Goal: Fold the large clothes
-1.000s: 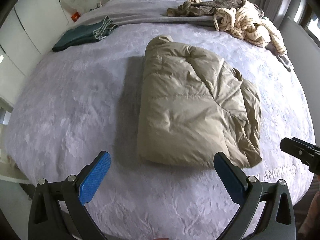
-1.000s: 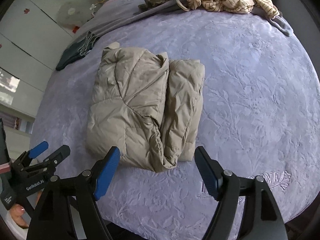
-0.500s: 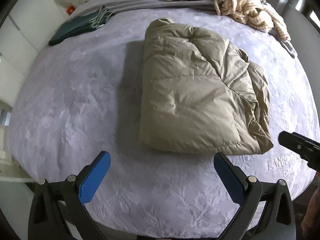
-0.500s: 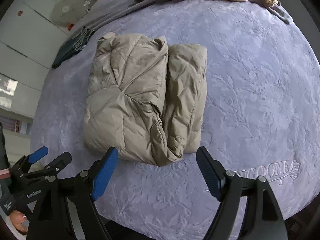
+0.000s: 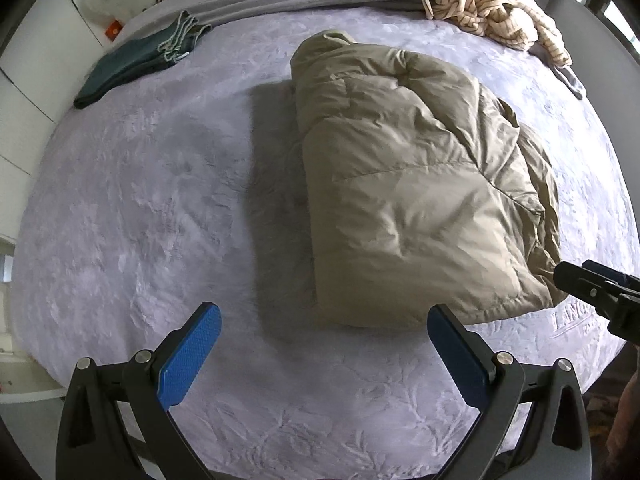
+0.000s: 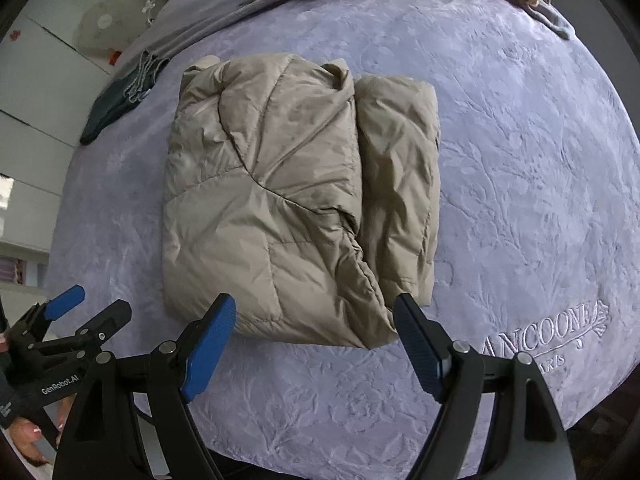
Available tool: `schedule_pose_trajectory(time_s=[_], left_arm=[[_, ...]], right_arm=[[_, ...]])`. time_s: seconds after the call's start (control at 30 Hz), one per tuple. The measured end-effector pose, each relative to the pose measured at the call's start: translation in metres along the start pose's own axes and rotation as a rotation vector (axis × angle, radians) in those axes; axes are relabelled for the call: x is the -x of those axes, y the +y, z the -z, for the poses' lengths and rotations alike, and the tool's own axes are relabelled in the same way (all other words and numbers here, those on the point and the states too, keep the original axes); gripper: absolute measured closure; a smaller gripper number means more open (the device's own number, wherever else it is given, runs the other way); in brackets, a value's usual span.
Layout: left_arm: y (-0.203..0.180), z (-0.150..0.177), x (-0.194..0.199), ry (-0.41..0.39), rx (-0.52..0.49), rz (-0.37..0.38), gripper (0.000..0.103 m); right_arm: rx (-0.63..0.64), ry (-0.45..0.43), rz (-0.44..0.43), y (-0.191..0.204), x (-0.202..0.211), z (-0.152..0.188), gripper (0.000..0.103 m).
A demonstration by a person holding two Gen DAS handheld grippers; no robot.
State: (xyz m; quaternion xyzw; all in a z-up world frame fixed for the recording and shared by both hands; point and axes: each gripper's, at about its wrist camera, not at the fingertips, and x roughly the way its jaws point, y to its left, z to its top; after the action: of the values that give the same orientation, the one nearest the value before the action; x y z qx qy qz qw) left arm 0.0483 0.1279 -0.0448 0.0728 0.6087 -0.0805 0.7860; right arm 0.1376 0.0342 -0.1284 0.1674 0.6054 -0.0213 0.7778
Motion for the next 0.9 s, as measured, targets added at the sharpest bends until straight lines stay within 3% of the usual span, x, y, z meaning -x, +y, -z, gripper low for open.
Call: schedule_pose_trajectory(time_s=[0.27, 0.4, 0.63, 0.9], left_arm=[[0.008, -0.001, 0.003, -0.007, 0.024, 0.012, 0.0], [0.009, -0.002, 0.007, -0.016, 0.031, 0.018, 0.0], [0.007, -0.005, 0.024, -0.045, 0.029, 0.011, 0.0], [0.01, -0.01, 0.057, -0.125, 0.046, -0.005, 0.0]], right_arm=[[0.043, 0.003, 0.033, 0.014, 0.001, -0.004, 0.018], [0.057, -0.005, 0.04, 0.019, 0.005, -0.005, 0.0], [0.083, -0.074, 0.059, 0.028, 0.025, -0.01, 0.0], [0.091, -0.211, 0.095, 0.038, 0.069, -0.019, 0.0]])
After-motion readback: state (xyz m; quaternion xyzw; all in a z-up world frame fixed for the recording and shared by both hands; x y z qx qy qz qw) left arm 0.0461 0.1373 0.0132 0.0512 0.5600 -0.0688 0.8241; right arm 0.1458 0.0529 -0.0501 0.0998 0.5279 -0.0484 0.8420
